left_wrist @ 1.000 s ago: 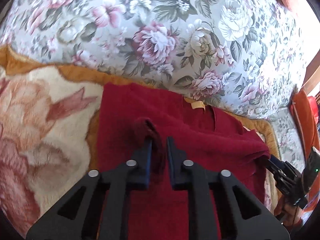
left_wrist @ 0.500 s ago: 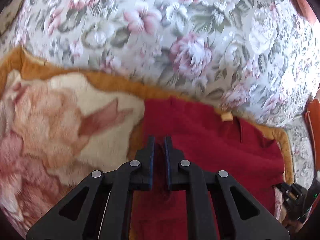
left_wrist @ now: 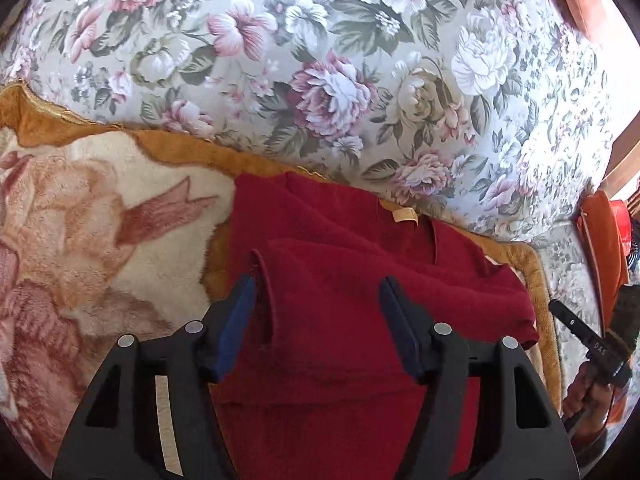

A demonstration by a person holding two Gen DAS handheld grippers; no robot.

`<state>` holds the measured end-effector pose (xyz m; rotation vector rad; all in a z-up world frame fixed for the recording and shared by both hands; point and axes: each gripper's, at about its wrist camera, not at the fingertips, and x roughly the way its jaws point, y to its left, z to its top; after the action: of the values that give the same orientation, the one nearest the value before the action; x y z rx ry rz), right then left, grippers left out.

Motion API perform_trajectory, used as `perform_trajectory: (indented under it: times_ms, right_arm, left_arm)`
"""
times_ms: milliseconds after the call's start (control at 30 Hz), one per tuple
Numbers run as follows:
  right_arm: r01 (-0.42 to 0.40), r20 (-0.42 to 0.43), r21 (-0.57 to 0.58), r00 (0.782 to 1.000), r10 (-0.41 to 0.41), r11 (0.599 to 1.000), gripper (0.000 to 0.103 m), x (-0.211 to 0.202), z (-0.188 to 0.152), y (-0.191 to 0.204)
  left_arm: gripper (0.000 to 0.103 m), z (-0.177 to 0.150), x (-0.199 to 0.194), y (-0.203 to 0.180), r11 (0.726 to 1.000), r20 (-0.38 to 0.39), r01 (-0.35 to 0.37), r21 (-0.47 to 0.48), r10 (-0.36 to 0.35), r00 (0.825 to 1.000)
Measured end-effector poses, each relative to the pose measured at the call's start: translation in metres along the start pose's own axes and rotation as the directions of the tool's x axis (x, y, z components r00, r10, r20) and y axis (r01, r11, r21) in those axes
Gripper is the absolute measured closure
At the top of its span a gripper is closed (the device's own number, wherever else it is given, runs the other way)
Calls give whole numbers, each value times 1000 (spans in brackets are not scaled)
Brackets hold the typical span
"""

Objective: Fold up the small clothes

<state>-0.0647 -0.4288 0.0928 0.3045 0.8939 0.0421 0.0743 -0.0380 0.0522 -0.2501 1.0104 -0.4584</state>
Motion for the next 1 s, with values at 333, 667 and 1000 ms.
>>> perform_trajectory:
  times_ms: [333, 667, 1000]
  right_arm:
    - [-23, -14, 65, 1000, 24, 998, 81, 4, -21, -9]
    - [-16, 34, 22, 999, 15, 1000, 81, 11, 7, 5]
    - [147, -115, -87, 981, -157, 985, 81, 77, 5, 8]
  left_arm:
    - [94, 7, 16, -14, 997, 14, -62, 54, 61, 998]
    - [95, 31, -31, 9, 997, 147, -69, -20, 72, 987]
    - [95, 2, -10, 9, 997, 77, -78, -10, 78, 994]
